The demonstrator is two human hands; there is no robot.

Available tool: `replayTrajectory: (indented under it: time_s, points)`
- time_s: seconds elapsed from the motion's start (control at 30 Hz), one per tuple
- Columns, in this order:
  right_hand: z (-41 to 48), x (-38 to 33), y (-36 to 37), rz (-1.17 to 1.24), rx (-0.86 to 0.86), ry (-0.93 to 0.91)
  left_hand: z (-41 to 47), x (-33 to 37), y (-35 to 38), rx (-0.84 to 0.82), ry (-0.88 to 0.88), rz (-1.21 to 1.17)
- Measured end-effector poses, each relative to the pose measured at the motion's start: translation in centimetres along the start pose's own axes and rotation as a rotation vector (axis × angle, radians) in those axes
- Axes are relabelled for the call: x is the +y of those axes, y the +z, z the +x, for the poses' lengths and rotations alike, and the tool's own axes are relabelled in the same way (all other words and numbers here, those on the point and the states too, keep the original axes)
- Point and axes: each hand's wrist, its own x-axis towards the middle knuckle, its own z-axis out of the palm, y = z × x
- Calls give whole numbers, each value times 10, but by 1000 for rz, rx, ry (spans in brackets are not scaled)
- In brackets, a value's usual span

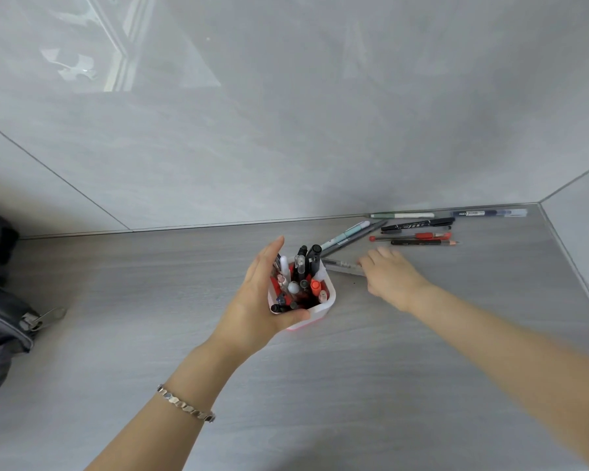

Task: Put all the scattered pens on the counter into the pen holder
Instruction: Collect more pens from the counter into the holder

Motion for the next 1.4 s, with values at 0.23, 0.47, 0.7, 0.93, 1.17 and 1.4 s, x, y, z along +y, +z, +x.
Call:
replayTrajectory:
  time_s: [0.23,0.47,0.7,0.93,1.17,1.4]
  points:
    - [-64,-3,-2,658,44,256,0,4,0,-11,-11,3]
    - [-117,-8,-46,1142,139,317,-1,6,-1,-15,-9,-1]
    - [-124,-18,-107,816,299,93,-1,6,-1,-21,-4,-4]
    - [-103,-38,-135,392,185,138,0,1,0,-4,32,-22]
    - [-83,-50,-157,339,66,206,-1,-5,4,22,58,40]
    - [-33,-82,-145,580,247,56,0,-4,3,6,-9,-75]
